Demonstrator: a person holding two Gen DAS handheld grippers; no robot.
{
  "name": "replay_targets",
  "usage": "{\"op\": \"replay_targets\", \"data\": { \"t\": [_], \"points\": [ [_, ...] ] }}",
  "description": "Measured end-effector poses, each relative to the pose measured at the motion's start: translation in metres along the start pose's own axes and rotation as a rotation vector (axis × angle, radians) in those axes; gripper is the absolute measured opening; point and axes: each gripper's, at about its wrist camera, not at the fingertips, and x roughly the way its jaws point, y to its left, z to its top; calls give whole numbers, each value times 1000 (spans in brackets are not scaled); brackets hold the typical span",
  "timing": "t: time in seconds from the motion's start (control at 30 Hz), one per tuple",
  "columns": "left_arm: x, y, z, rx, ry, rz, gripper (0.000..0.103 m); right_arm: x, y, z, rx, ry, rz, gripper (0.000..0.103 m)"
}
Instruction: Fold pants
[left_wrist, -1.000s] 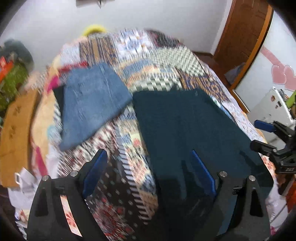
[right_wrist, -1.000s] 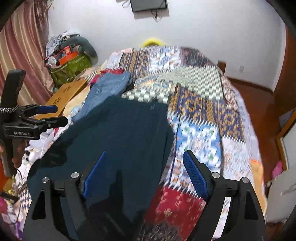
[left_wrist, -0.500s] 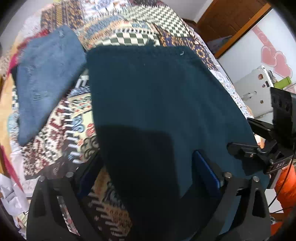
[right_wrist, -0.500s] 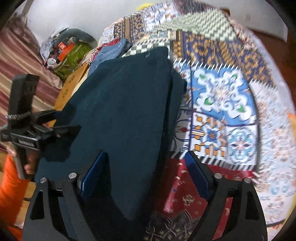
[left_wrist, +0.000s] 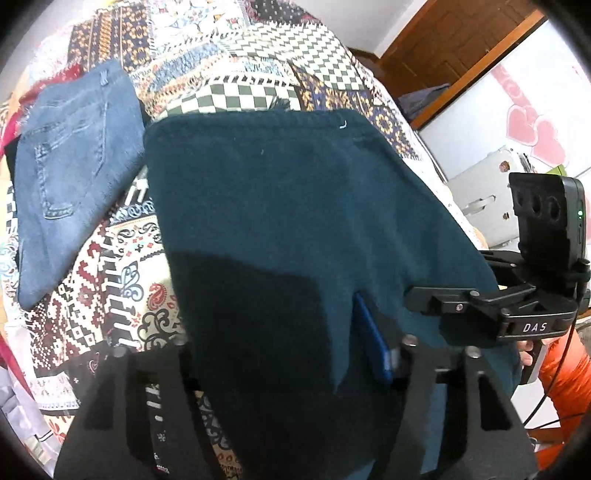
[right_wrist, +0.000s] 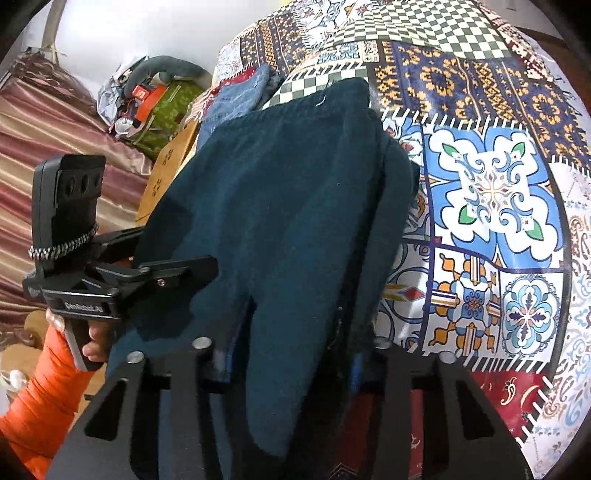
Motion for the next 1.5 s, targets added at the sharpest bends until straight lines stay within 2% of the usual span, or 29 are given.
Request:
{"op": "replay_targets", "data": {
  "t": [0.1, 0.3, 0.47, 0.67, 0.87, 1.0, 1.17, 1.37, 1.5],
  "points": [
    [-15, -3, -1, 5, -39, 7, 42, -4, 12, 0, -61, -28, -48, 31],
    [-61, -10, -4, 50, -170, 58, 39, -18, 52, 11, -178, -117, -99, 29],
    [-110, -5, 3, 55, -311, 99, 38, -29, 85, 36, -238, -204, -87, 28],
    [-167, 23, 12, 43, -457, 179, 38, -31, 128, 74, -324, -293, -59, 28],
    [-194, 66, 28, -13, -547, 246, 37, -10, 153, 113, -378, -341, -43, 27],
    [-197, 105, 39, -52, -542, 254, 37, 16, 159, 141, -372, -334, -29, 27],
    [-180, 150, 60, -98, -521, 274, 37, 55, 163, 174, -377, -301, -50, 27],
    [-147, 202, 90, -182, -476, 234, 37, 102, 150, 208, -356, -258, -106, 27],
    [-116, 226, 103, -197, -435, 239, 37, 128, 133, 227, -320, -217, -121, 27]
  ]
}}
